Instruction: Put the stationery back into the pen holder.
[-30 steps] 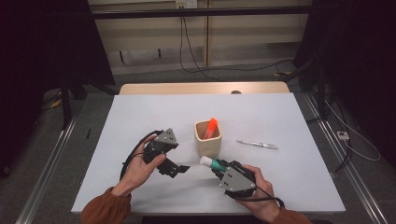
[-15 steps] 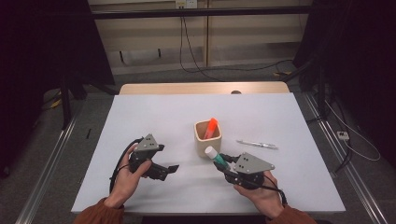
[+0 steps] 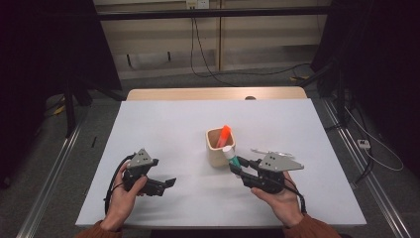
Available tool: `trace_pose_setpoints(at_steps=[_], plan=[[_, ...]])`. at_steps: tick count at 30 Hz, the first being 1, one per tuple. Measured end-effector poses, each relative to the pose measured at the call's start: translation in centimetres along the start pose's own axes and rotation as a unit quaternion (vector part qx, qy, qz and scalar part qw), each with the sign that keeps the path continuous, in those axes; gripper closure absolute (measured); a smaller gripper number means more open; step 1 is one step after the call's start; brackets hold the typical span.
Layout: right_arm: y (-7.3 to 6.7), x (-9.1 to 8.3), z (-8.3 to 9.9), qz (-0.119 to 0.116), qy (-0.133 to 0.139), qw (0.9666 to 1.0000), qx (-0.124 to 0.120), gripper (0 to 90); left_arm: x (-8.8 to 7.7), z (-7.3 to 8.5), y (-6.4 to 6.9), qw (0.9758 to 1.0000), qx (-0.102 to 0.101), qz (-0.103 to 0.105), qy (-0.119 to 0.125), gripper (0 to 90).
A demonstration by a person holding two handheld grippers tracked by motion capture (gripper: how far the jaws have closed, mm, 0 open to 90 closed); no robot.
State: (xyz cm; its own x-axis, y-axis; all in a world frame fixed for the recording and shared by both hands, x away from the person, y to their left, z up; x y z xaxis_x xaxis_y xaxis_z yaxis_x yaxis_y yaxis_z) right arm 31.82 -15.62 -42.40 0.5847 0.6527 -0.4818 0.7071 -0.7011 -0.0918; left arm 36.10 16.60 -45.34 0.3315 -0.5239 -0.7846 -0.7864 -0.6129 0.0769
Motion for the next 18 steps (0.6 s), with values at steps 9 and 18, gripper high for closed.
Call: trace_pose_setpoints(at_steps=[9,18], plan=[[0.1,-0.2,-1.7,-0.004,0.022,0.9997,0.005,66.8,0.7,2.3,-0.3,0.9998,-0.017,-0.01,0.001,5.4],[0.7,-0.6,-3.4,0.002,0.051,0.9986,0.008,66.8,0.3,2.8,-0.4,0.9995,-0.02,-0.009,0.024,5.4]])
Point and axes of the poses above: each handheld gripper's, and its own axes: x roughly forward along the jaws, z roughly out of its underside, y roughly to its right, the point moved 4 cm from there along x, roughly forward along the jaws, and after that the axes turned 13 degrees about -y, right-handed, at the moved point
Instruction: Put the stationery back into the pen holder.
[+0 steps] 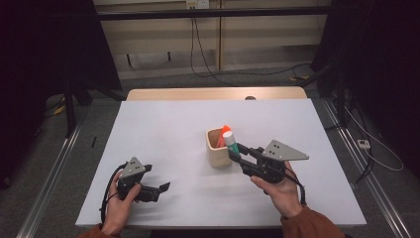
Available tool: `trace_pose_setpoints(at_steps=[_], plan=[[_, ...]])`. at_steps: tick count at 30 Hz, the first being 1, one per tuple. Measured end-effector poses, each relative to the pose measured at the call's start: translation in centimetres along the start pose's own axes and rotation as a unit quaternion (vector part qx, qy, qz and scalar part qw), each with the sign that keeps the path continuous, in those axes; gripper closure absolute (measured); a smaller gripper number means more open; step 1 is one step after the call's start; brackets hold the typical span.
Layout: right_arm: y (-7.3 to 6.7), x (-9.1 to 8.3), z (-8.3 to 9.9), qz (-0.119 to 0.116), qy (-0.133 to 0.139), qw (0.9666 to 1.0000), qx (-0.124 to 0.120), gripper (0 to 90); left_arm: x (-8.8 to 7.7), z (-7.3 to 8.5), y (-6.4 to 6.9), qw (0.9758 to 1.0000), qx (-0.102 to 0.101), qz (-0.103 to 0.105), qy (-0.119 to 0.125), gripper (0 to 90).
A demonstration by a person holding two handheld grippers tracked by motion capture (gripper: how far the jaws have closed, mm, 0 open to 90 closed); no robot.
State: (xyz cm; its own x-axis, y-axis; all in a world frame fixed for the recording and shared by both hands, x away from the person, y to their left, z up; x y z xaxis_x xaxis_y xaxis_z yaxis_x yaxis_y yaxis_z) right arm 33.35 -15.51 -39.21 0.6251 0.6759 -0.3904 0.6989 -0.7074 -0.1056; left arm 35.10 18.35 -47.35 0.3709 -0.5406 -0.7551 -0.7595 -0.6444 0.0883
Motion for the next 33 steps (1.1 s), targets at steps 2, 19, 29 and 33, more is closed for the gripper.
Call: trace_pose_setpoints(at_steps=[2,19,29,33], plan=[[0.3,0.2,-0.3,0.002,0.001,1.0,0.002,66.8,-0.1,0.1,0.1,1.0,-0.004,0.005,0.005,5.4],[2.6,2.5,-3.0,0.023,0.034,0.9991,0.005,66.8,-0.2,0.3,0.2,0.9997,0.021,0.009,0.003,5.3],[3.9,4.4,-2.9,0.035,0.034,0.9987,0.016,66.8,-0.2,0.3,0.2,0.9997,0.02,0.008,0.008,5.3],[4.0,4.9,-2.6,0.036,0.032,0.9988,0.012,66.8,-0.3,0.3,0.1,0.9997,0.022,0.006,0.006,5.3]])
Point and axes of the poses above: each handheld gripper's, and its own axes: x roughly forward along the jaws, z roughly out of its underside, y roughly to its right, the point moved 4 cm from there along x, roughly forward along the jaws, and after that the axes turned 13 degrees about -y, right-handed, at the moved point
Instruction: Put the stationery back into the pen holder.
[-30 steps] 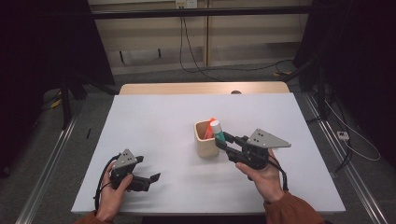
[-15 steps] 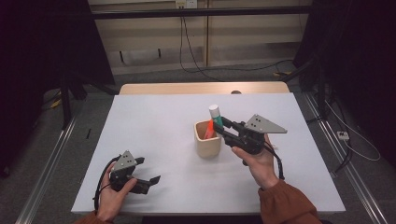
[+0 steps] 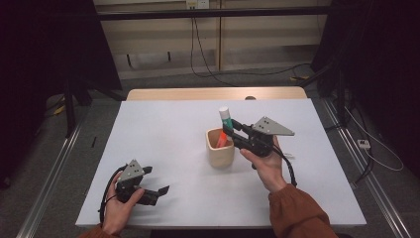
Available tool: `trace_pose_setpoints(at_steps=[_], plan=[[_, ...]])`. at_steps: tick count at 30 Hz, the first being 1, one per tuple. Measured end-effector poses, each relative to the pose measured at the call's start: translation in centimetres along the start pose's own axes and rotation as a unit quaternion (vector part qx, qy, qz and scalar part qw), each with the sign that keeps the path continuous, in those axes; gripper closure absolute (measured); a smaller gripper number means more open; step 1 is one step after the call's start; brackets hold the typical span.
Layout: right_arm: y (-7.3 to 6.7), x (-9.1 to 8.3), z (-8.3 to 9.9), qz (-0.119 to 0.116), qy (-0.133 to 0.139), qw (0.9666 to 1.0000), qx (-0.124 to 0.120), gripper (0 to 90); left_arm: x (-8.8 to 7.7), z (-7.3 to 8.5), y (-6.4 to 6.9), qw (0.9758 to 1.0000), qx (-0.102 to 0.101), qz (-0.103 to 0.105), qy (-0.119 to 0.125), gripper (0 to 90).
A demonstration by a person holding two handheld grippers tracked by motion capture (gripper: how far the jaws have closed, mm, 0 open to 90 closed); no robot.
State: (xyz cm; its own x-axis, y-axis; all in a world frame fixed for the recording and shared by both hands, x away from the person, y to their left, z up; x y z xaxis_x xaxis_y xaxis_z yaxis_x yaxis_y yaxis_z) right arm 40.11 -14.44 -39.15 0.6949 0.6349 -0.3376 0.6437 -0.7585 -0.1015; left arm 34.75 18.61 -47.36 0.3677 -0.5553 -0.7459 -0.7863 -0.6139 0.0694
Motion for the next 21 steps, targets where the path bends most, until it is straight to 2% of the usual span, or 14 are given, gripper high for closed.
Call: trace_pose_setpoints(at_steps=[11,17,21], plan=[[-0.5,1.8,1.2,-0.006,-0.021,0.9997,-0.012,66.7,-0.1,0.0,0.0,1.0,0.0,-0.001,0.002,5.3],[-0.3,2.0,2.2,-0.004,-0.031,0.9994,-0.013,66.7,-0.3,0.0,-0.1,0.9999,0.0,-0.006,0.009,5.4],[-0.4,1.9,2.3,-0.003,-0.026,0.9995,-0.016,66.6,-0.2,-0.1,-0.1,0.9999,-0.002,-0.003,0.011,5.4]])
Point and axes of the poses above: each handheld gripper's, and its own axes: x roughly forward along the jaws, z roughly out of its underside, y roughly to its right, the point moved 4 cm from there along x, roughly forward along the jaws, and after that the axes turned 13 degrees about -y, right-handed, at the moved point
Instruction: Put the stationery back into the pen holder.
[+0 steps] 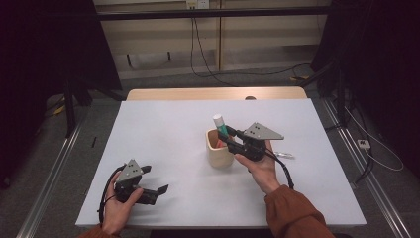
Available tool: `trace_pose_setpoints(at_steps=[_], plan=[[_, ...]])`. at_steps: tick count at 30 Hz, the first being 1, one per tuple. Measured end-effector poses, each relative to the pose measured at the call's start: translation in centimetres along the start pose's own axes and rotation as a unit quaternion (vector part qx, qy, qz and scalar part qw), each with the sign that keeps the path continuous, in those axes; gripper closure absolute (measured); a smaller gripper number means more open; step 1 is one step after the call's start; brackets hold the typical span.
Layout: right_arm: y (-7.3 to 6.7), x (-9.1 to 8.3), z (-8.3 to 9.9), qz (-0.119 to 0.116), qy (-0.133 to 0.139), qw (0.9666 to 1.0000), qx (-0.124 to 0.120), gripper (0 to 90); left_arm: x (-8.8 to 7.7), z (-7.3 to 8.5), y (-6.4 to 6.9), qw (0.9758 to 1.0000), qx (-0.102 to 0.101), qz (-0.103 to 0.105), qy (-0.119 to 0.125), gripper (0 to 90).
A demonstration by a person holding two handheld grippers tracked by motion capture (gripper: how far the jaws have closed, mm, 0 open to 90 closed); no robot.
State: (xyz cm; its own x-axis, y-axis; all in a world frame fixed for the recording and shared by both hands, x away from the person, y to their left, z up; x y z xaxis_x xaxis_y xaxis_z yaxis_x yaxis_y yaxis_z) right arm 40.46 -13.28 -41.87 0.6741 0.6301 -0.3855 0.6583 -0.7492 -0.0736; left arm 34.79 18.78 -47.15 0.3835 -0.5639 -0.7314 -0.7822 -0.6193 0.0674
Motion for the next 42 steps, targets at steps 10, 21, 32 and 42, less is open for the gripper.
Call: trace_pose_setpoints(at_steps=[10,21,32,42], plan=[[0.4,0.3,1.4,0.009,-0.02,0.9998,0.001,66.5,-0.1,0.0,0.0,1.0,0.0,0.005,0.001,5.5],[0.3,-0.1,1.5,0.006,-0.018,0.9998,-0.003,65.0,0.0,0.0,0.0,1.0,0.003,0.004,0.0,5.5],[0.6,-0.9,0.9,-0.001,-0.003,0.9999,0.015,47.1,0.0,0.0,0.0,1.0,0.001,0.005,0.001,5.5],[1.5,-1.8,0.7,0.009,-0.017,0.9991,0.037,22.9,-0.1,0.0,0.0,1.0,0.001,0.005,0.002,5.5]])
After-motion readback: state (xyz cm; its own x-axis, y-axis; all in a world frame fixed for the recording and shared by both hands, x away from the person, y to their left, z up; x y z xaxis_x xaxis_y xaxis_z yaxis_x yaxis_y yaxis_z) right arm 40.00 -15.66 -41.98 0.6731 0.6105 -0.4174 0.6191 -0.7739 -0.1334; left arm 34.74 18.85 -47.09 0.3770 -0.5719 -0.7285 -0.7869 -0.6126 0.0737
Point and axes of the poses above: each handheld gripper's, and its own axes: x roughly forward along the jaws, z roughly out of its underside, y roughly to its right, the point moved 4 cm from there along x, roughly forward along the jaws, and after that the axes turned 13 degrees about -y, right-handed, at the moved point
